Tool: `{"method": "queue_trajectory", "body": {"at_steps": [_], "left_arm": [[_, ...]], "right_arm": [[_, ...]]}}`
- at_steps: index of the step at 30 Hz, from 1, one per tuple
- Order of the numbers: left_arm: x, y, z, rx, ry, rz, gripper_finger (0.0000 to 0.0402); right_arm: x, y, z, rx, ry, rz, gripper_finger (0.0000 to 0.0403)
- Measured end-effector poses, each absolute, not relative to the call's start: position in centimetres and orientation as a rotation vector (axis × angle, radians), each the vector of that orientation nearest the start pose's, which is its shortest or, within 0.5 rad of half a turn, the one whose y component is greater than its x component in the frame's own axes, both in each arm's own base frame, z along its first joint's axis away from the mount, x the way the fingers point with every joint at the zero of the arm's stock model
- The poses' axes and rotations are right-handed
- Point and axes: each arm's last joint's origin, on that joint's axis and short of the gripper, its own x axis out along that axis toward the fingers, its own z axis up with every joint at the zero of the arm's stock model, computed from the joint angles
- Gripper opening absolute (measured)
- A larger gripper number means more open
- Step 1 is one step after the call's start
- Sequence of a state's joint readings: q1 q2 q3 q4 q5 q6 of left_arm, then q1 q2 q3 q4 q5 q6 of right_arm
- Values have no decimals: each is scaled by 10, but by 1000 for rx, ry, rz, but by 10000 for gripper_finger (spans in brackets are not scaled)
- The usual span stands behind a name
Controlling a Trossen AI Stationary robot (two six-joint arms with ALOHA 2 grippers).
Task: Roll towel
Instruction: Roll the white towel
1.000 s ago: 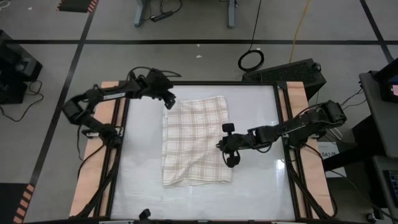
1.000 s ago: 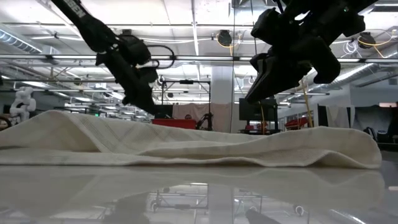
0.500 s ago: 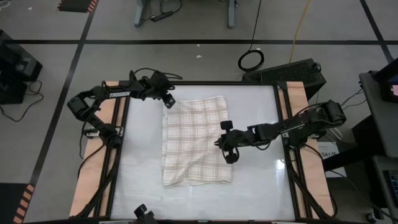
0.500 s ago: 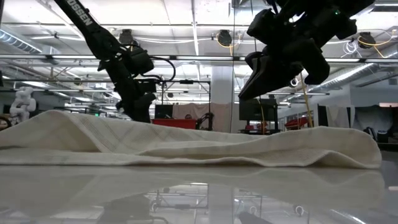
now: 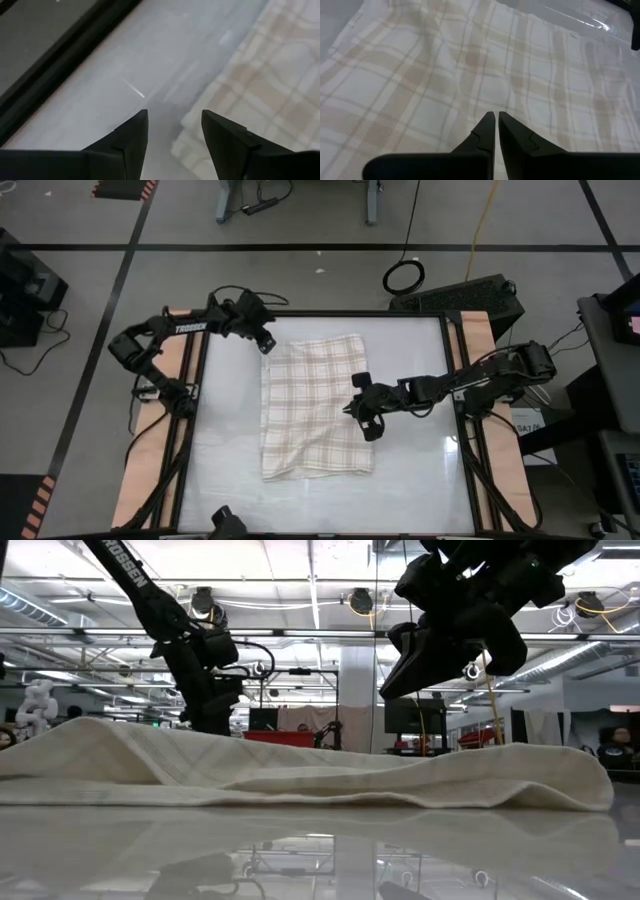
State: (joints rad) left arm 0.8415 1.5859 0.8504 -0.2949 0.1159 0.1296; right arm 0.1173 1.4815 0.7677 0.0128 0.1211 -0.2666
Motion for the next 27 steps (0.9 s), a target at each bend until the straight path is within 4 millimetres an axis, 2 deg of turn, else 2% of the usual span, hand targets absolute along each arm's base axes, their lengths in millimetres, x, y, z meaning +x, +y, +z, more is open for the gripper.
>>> {"method": "queue_trajectory", "body": {"at_steps": [9,19,27], "left_arm": [[200,223,143,-463,1013,572,191],[203,226,141,-489,969,582,188],[209,230,125,-518,971,577,112]], "right_arm": [[293,32,189,-316,691,110,16],[293,32,189,-315,690,109,16],[294,32,190,-317,684,109,16]]}}
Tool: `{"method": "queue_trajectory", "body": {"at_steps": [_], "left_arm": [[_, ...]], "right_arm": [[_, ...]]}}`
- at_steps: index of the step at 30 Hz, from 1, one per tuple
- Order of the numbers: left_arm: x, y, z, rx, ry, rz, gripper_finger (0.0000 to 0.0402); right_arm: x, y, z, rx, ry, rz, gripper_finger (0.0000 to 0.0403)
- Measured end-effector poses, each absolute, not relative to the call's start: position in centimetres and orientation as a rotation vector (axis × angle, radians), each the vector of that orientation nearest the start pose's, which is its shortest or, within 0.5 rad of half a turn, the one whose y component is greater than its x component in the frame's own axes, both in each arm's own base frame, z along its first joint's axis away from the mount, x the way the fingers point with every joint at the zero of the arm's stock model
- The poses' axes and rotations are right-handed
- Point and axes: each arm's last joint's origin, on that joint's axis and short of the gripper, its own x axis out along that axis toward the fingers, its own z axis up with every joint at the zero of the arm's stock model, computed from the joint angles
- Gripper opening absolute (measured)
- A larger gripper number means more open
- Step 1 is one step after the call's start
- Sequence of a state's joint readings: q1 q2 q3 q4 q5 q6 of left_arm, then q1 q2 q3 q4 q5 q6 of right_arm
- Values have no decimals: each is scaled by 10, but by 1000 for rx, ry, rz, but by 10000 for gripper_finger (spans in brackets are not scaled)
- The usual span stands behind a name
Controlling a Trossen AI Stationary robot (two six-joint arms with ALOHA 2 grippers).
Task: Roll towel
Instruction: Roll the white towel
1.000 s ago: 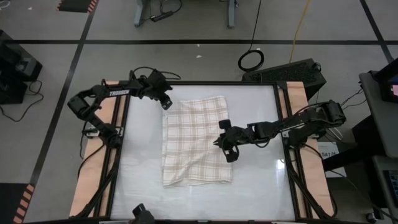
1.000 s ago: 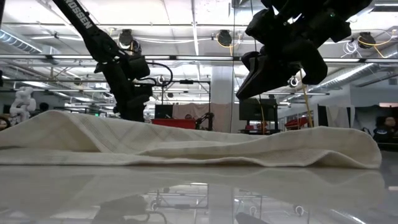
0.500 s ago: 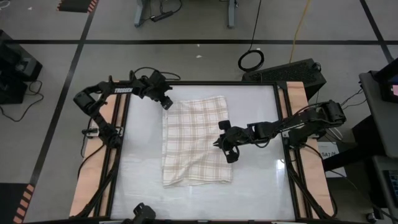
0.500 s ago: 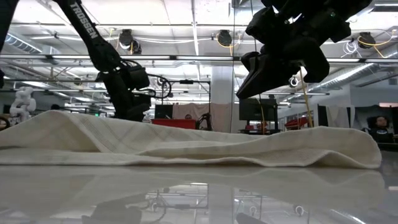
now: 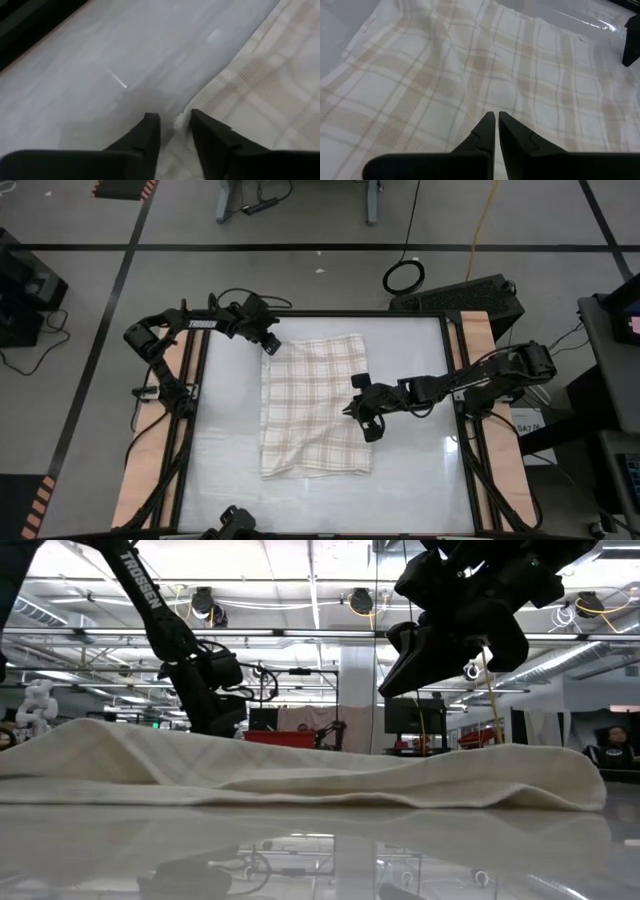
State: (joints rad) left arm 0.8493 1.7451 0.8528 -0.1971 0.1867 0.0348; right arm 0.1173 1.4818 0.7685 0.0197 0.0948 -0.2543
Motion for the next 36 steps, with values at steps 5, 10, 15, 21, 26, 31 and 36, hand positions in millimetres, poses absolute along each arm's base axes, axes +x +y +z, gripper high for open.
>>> {"method": "queue_trajectory", "body": {"at_steps": [5,10,15,21,26,31,36], "left_arm": [[210,231,128,-497,953,584,35],[207,228,139,-474,946,614,13],[204,222,158,-464,917,618,15],[194,204,178,-504,968,615,15],[188,192,191,-519,988,629,15],[184,175,216,-507,918,602,15],[170,154,239,-526,895,616,15]], "right_arm": [[294,32,190,-316,685,109,16],[293,32,190,-315,686,109,16],[293,32,189,-316,688,109,16],[293,32,189,-317,689,110,16],[293,32,190,-326,687,113,16],[293,32,190,-326,687,113,16],[293,33,189,-318,686,137,16]]}}
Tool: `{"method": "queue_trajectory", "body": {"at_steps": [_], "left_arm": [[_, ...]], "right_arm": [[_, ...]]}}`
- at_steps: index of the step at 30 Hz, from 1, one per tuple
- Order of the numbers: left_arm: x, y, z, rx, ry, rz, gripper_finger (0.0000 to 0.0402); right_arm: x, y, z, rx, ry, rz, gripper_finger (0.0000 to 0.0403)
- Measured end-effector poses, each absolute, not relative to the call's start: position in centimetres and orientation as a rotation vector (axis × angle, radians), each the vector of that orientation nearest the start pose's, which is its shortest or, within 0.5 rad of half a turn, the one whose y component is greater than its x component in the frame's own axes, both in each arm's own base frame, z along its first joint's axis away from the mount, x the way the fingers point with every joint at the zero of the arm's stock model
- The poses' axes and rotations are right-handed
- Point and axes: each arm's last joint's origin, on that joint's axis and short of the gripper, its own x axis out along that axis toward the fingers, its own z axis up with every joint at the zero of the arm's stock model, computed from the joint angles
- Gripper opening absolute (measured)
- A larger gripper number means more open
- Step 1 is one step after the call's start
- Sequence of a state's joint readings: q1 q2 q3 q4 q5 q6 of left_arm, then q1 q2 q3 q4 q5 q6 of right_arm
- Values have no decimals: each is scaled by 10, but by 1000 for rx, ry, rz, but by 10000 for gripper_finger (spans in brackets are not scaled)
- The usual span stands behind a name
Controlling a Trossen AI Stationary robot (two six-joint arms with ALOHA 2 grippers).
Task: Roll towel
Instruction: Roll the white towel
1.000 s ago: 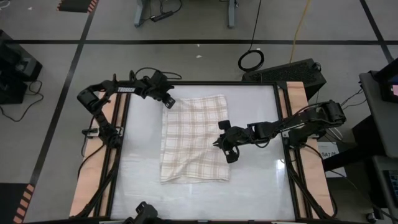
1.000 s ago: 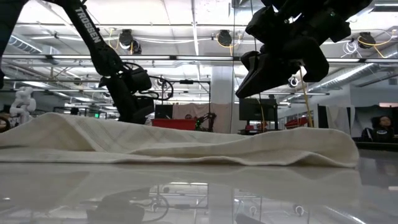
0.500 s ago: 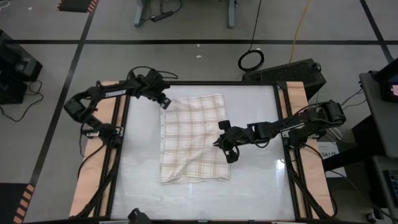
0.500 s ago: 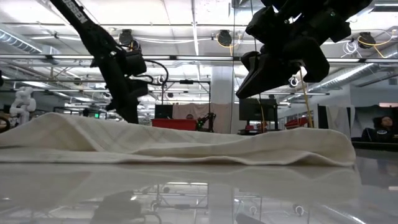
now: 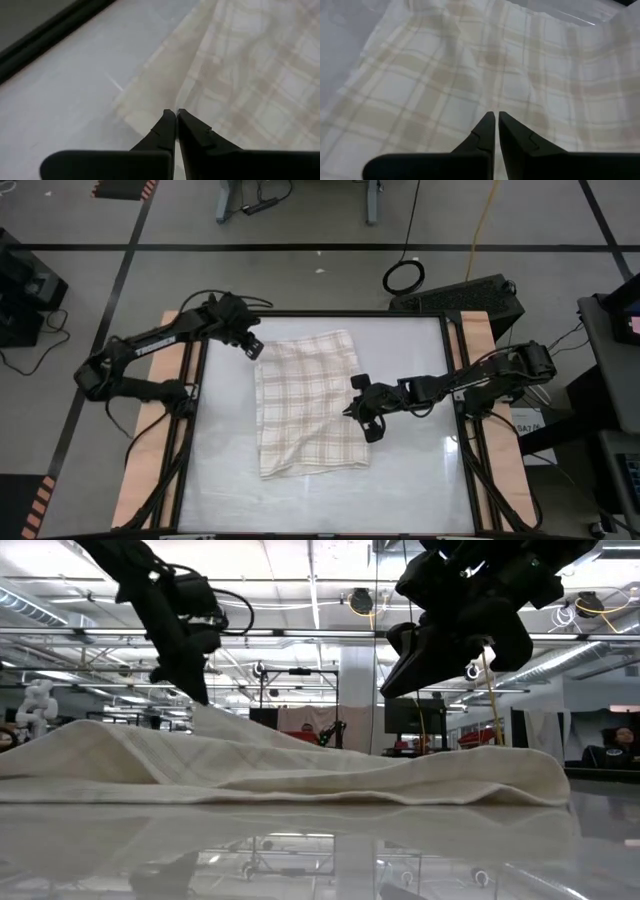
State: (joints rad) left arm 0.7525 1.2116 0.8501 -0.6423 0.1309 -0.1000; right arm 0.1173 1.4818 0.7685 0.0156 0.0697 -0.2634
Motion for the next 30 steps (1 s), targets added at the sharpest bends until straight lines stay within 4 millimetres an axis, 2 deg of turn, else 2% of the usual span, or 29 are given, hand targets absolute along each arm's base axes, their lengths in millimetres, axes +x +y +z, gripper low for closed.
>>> {"method": "queue_trajectory", "body": {"at_steps": [5,14,16,19,24,27,30], "left_arm": [[167,159,238,-465,924,749,15],[183,175,204,-502,1036,743,23],[185,176,200,-504,1052,745,44],[184,177,201,-476,1059,792,95],[178,171,215,-438,1026,810,185],[175,163,229,-395,992,747,219],[179,145,235,-435,981,595,231]], "right_arm": [[294,33,190,-321,676,161,16],[294,34,190,-314,674,159,16],[293,34,190,-312,678,159,16],[292,34,188,-306,699,160,16],[285,34,181,-283,799,166,16],[281,37,177,-260,859,168,16],[278,39,176,-225,891,182,16]]}}
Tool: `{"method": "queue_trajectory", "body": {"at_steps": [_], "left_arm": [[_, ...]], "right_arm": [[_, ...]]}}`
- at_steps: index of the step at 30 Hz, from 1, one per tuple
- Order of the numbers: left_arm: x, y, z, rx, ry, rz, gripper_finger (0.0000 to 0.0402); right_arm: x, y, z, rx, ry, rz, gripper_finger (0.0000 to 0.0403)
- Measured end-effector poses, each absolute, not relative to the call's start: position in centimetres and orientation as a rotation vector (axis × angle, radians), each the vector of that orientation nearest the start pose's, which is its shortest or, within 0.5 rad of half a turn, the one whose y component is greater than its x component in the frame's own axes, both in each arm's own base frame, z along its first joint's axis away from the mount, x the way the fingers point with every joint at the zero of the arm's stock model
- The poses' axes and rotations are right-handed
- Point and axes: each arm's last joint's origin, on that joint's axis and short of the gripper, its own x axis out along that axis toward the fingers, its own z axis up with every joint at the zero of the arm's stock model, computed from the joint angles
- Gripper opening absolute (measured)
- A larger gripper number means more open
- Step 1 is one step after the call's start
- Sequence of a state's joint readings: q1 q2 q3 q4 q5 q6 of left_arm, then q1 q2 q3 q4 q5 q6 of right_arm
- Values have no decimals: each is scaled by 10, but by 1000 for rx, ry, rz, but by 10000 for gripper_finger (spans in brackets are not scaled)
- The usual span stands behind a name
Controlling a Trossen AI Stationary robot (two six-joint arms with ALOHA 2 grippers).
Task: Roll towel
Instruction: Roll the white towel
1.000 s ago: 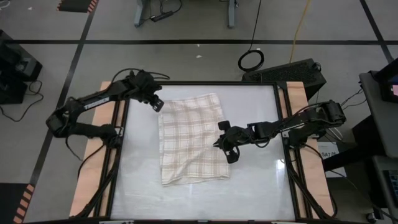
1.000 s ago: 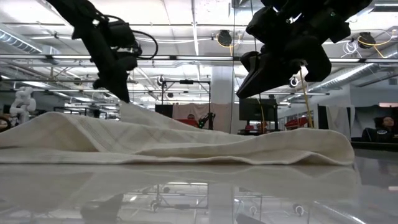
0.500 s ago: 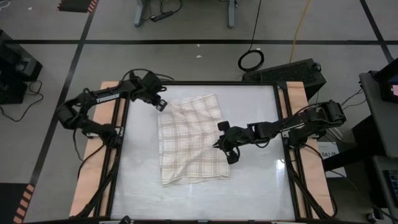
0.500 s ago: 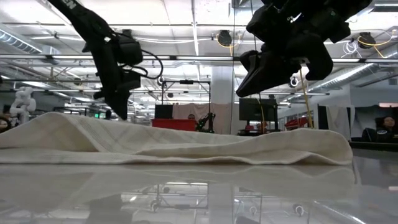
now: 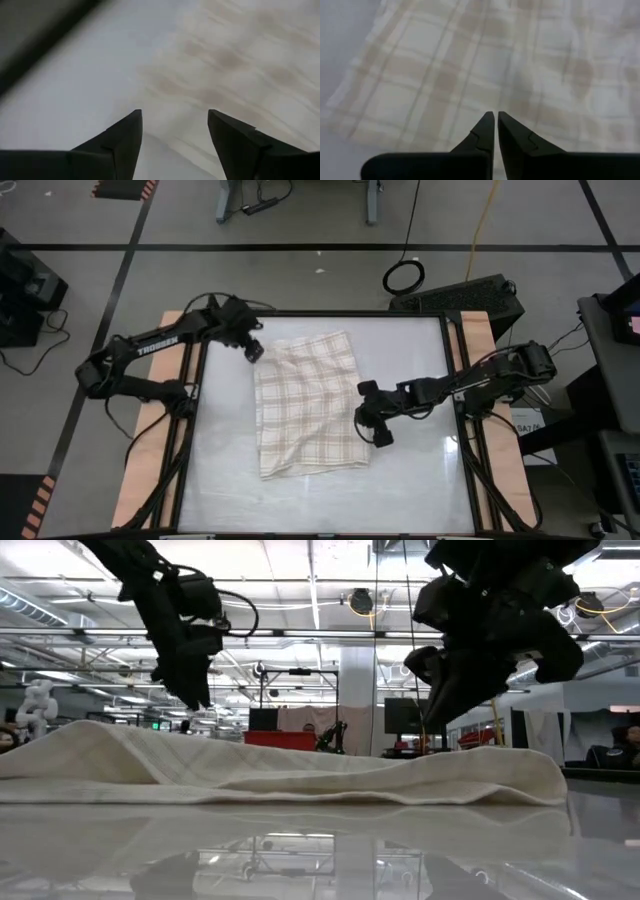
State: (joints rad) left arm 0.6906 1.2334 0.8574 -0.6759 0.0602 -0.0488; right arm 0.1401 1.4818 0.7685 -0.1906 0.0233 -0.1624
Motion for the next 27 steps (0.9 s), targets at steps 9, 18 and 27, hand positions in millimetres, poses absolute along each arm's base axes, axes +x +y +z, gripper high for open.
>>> {"method": "queue_trajectory", "body": {"at_steps": [9,18,27], "left_arm": [[194,52,184,-428,1124,381,200],[197,10,157,-359,1009,356,154],[191,2,148,-135,1060,291,131]], "right_arm": [[276,43,174,-179,916,176,16],[277,44,175,-186,896,181,16],[276,44,174,-196,915,186,16]]}}
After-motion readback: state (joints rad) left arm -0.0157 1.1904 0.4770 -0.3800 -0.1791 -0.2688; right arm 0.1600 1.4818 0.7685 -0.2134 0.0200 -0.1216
